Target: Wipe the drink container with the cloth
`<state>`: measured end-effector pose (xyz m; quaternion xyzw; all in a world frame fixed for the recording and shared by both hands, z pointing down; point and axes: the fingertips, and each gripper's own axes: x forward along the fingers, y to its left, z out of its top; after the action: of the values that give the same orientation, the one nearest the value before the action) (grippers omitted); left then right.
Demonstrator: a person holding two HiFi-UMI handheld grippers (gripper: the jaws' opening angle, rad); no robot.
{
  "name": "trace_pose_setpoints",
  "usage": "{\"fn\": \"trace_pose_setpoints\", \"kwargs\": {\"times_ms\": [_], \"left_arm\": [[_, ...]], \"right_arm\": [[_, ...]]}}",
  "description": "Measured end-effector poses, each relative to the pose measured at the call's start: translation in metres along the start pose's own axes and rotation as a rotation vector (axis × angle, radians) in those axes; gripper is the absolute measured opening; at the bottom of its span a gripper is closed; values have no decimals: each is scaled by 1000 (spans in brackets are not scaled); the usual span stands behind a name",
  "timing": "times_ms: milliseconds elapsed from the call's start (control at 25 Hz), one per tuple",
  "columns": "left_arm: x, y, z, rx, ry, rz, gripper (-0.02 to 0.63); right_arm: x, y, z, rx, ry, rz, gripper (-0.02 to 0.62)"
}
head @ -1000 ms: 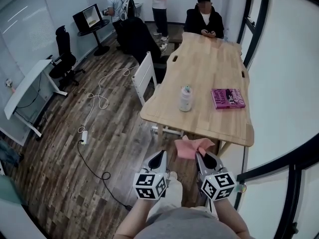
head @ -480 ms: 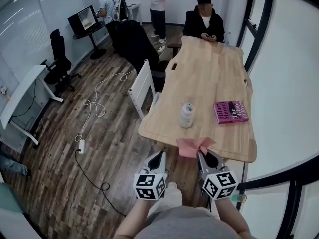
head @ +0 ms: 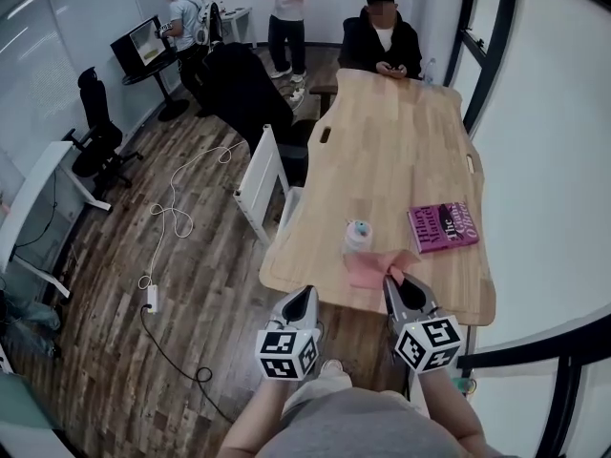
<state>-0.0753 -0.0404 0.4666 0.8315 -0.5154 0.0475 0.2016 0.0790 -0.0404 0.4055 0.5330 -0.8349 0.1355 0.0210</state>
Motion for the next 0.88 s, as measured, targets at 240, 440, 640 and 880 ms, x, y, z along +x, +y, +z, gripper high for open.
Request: {"fn": "trace_pose_setpoints", "kwargs": {"times_ms": [240, 440, 640, 880], "left_arm": [[29, 18, 12, 4, 7, -3, 5], [48, 35, 19, 2, 13, 0, 3], [57, 45, 22, -7, 11, 6, 4], [64, 49, 18, -29, 17, 25, 5]], "right_arm": [[43, -16, 17, -17, -7, 0, 26], [76, -30, 30, -27, -19, -7, 26], [100, -43, 39, -41, -19, -14, 26], [123, -59, 35, -49, 17, -12, 26]]}}
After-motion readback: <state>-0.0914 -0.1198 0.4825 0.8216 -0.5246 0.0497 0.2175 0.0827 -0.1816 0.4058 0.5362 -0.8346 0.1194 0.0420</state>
